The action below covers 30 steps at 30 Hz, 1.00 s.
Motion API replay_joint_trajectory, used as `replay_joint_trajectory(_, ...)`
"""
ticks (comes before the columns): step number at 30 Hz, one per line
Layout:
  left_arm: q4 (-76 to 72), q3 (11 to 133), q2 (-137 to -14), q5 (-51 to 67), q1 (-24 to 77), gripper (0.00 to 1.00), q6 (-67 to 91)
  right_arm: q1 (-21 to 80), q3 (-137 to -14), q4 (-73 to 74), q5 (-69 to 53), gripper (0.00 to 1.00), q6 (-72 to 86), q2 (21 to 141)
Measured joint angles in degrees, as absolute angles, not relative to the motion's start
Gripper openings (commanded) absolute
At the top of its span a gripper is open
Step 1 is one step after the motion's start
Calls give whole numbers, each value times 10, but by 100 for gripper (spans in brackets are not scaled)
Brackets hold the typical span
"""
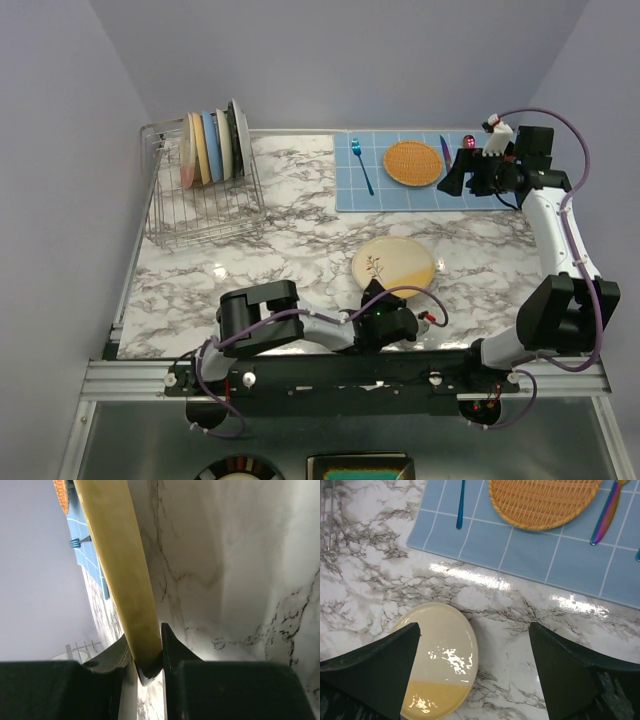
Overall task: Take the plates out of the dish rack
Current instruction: Place the plate at the center of the board.
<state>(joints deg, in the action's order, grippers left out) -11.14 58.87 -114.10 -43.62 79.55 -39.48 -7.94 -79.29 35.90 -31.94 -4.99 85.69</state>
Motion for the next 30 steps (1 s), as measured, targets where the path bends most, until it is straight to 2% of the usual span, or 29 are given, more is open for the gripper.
replay_joint_trajectory(18, -151, 598, -1199, -497, 813, 0, -407, -79, -765, 339, -336, 99, -57, 857)
replay_joint_trajectory(22, -151, 598, -1201, -499, 814, 7, -408, -79, -764, 338, -337, 99, -60, 857)
replay_joint_trajectory(27, -149, 599, -1202, -500, 815, 10, -408, -79, -762, 335, -338, 99, -60, 857)
replay_joint_trajectory(30, -149, 599, -1203, -500, 817, 20, -408, -79, -761, 334, -338, 99, -60, 857)
